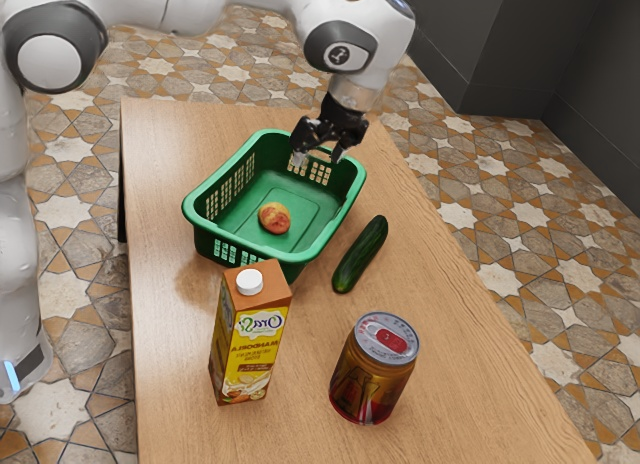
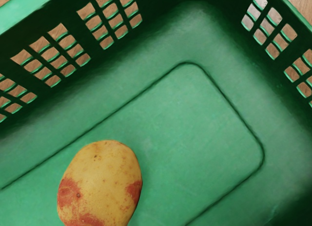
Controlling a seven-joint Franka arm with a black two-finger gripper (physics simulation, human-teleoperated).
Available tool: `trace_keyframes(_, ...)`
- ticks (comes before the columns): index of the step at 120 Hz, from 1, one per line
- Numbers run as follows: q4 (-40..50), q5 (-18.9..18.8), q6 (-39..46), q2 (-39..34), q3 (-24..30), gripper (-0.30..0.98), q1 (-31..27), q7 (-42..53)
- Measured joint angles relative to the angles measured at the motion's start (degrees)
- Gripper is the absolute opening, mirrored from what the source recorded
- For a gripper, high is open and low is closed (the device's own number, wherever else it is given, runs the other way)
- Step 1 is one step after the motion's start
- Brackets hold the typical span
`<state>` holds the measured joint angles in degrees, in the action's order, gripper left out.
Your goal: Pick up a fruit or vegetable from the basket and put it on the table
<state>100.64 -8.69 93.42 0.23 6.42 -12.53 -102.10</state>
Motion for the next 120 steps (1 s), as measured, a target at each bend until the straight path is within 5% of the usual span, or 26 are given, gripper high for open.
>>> trace_keyframes(56,17.2,11.9,19.5,-5.5,0.2,0.68,-2.0,21.5)
trace_keyframes(120,22.6,15.6,23.8,-7.1,0.3,0.69,-7.9,29.5)
